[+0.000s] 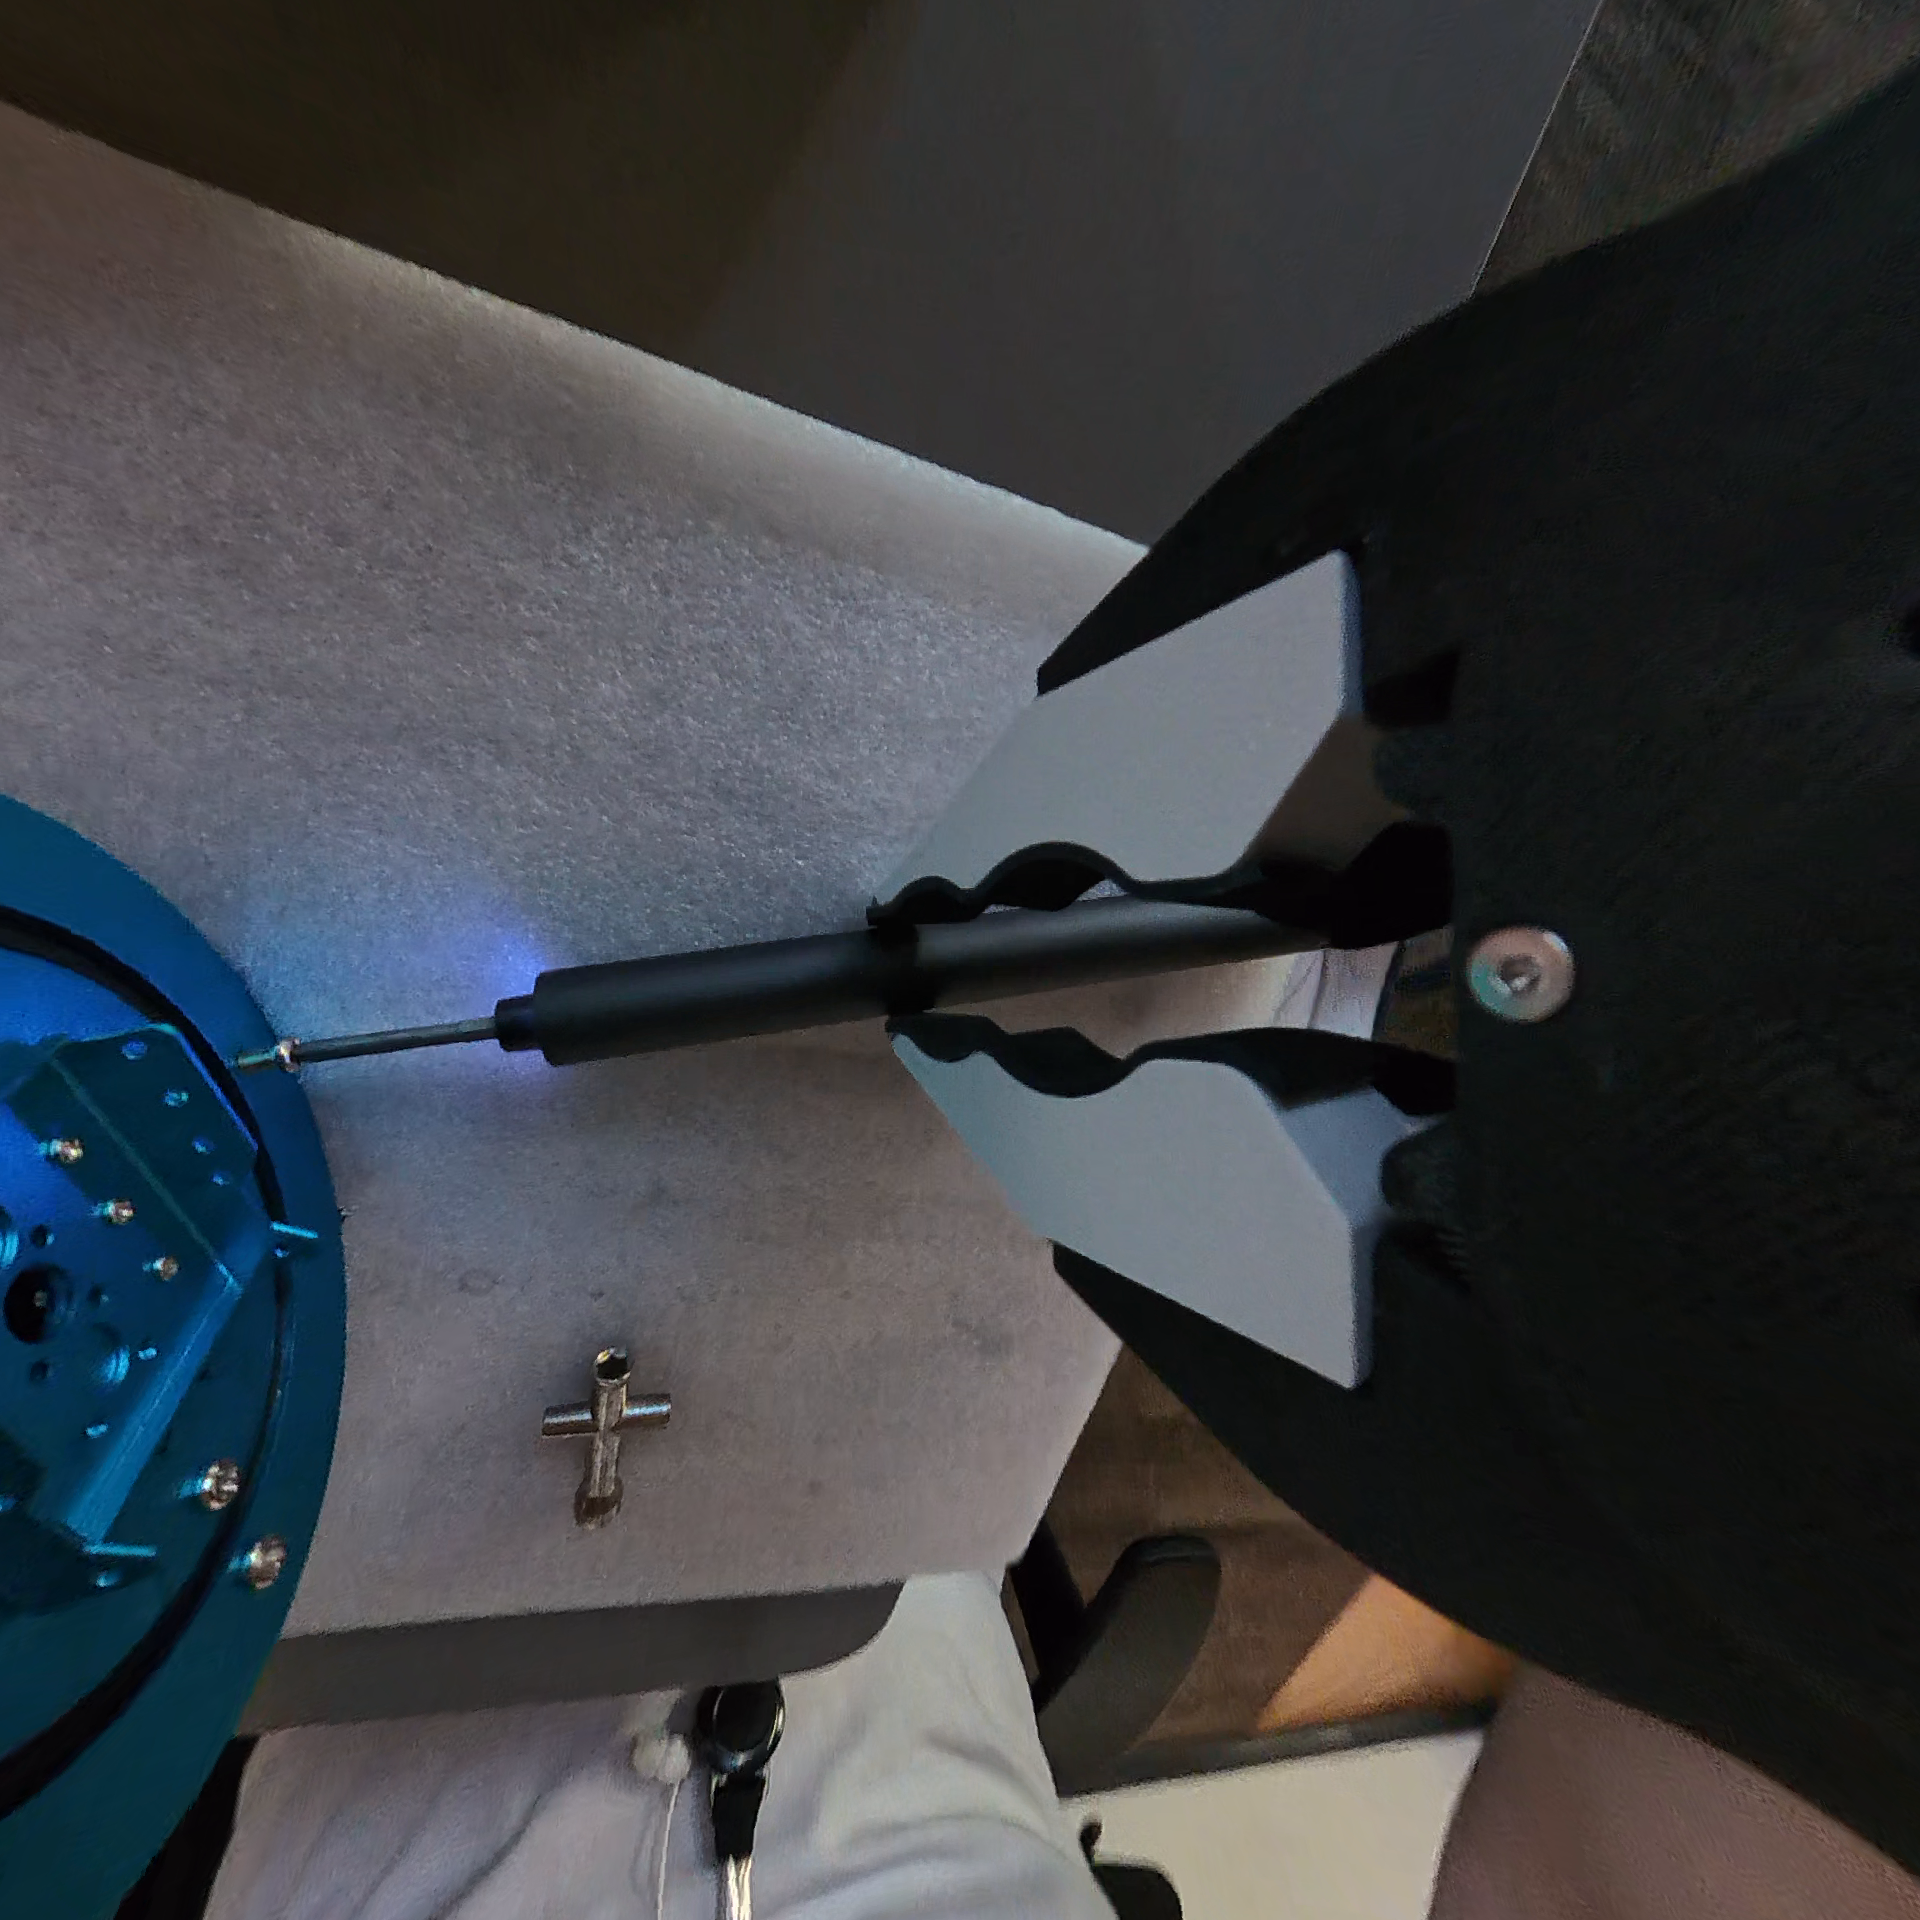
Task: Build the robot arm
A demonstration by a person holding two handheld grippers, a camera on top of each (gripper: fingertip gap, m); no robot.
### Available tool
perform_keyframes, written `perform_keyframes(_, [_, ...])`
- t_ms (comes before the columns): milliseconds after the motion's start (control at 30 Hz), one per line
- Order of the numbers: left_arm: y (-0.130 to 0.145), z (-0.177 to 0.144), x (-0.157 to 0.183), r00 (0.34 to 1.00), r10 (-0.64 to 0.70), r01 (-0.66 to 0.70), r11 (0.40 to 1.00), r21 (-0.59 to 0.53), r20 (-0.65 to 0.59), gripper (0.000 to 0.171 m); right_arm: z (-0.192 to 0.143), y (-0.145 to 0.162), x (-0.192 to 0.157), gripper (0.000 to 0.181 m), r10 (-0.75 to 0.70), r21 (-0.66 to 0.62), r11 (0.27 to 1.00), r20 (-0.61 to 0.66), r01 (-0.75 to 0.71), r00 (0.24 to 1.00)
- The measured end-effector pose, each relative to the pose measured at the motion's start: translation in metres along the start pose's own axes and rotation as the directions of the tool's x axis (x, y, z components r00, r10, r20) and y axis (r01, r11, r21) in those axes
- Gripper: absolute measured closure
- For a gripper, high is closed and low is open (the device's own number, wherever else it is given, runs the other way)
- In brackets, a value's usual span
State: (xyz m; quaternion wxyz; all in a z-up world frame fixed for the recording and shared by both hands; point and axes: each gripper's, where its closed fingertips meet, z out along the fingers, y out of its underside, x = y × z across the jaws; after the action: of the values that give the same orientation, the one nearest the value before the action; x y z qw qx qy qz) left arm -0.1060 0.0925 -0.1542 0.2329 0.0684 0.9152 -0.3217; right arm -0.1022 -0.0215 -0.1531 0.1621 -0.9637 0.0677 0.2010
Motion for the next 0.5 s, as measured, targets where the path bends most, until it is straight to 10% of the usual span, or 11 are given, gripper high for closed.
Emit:
perform_keyframes(333, [0.000, 0.000, 0.000, 1.000, 0.004, -0.004, 1.000, 0.004, 0.004, 0.167, -0.005, -0.017, -0.005, 0.148, -0.263, 0.034, 0.951, -0.435, 0.308, 0.861])
perform_keyframes(500, [0.000, 0.000, 0.000, 1.000, 0.003, -0.003, 1.000, 0.003, 0.006, 0.167, -0.002, -0.015, -0.001, 0.167, -0.351, -0.074, 0.926, -0.533, 0.370, 0.770])
